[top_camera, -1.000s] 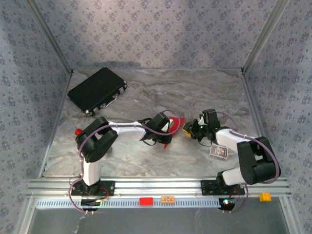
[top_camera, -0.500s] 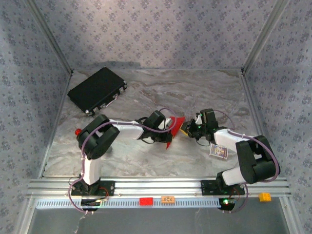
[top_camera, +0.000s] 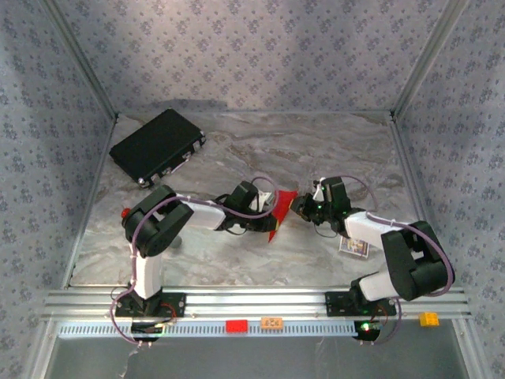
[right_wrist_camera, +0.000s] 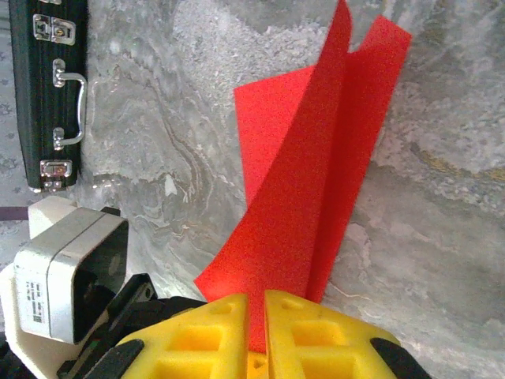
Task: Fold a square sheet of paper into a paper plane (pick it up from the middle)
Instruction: Fold the wing for the fifth time at the center of the table.
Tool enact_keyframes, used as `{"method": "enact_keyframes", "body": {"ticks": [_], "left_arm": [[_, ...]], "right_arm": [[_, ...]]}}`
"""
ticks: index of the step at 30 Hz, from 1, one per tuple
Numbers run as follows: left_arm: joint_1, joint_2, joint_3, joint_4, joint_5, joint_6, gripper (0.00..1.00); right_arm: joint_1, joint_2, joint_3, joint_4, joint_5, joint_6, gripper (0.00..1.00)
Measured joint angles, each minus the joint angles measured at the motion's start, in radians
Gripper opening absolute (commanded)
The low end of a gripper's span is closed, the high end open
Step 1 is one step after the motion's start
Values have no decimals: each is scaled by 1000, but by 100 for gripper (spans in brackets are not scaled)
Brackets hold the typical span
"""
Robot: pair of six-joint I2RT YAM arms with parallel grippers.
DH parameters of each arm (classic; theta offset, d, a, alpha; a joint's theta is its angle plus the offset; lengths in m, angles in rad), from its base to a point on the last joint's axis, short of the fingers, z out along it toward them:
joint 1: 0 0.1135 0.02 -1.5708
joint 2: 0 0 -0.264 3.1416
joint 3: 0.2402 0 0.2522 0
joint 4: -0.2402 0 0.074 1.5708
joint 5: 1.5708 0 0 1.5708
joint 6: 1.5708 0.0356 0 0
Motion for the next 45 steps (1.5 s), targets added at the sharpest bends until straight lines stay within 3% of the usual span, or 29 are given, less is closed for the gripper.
{"method": "enact_keyframes", "body": {"ticks": [7,18,45], "left_arm": [[11,-3,-18,26,29,7,0],[43,18,-59,137,112,-92,0],[61,45,-22,89,160,-177,0]], "right_arm": [[21,6,-4,29,-27,-23,16],[26,120,42,50,-115,-42,16],[1,253,71,124,-190,-42,16]]}}
